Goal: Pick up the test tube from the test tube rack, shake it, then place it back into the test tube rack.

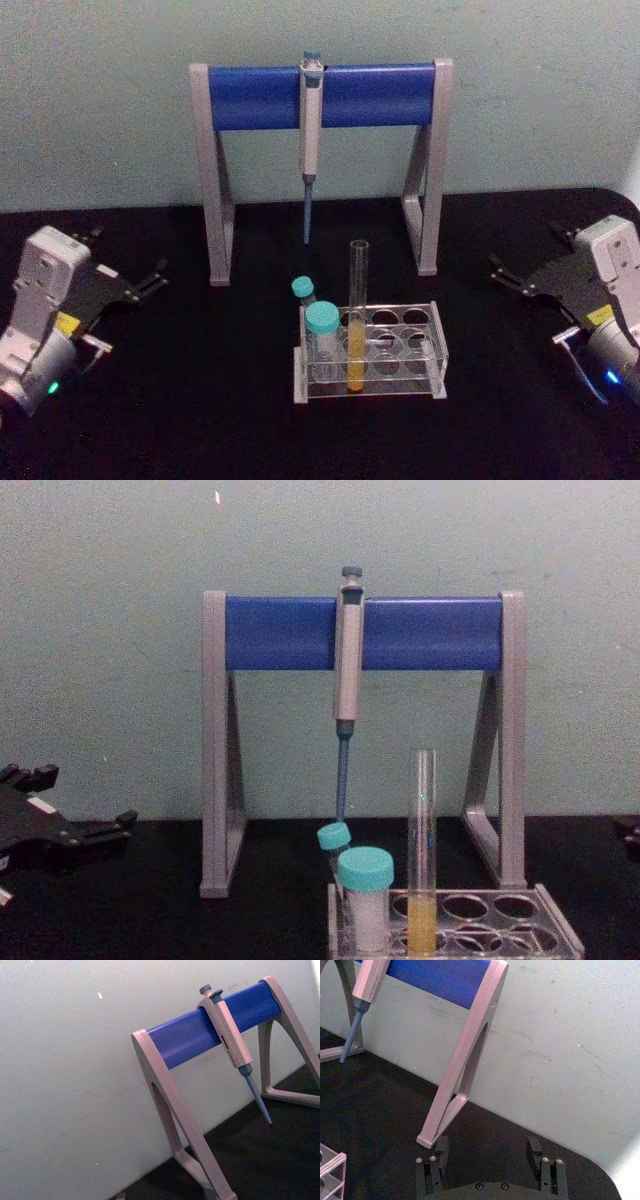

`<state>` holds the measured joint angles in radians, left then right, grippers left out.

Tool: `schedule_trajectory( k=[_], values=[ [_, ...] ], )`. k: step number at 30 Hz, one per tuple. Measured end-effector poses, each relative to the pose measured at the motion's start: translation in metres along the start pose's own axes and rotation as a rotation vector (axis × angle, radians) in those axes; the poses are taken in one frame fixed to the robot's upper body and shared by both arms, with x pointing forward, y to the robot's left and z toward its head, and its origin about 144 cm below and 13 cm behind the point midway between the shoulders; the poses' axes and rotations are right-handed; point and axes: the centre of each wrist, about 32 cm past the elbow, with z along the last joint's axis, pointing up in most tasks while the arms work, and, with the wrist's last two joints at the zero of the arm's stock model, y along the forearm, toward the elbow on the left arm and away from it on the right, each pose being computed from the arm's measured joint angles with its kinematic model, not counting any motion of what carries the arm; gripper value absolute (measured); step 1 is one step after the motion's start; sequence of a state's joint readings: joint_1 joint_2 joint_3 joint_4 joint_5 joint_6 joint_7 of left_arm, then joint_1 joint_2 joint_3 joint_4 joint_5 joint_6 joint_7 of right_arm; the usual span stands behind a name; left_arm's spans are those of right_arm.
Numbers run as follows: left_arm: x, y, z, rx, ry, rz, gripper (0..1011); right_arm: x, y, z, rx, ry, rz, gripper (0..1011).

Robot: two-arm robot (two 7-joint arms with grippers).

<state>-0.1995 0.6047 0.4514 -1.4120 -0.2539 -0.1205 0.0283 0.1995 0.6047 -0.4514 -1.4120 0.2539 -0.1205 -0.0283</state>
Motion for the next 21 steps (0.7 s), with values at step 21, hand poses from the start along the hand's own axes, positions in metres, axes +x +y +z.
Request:
schedule_trajectory(
  k=[21],
  values=[
    [0.0000,0.0000,0.0000,0.000,0.000,0.000,1001,0.0000,0.0000,0.0000,0.000,0.000,0.000,1000]
  ],
)
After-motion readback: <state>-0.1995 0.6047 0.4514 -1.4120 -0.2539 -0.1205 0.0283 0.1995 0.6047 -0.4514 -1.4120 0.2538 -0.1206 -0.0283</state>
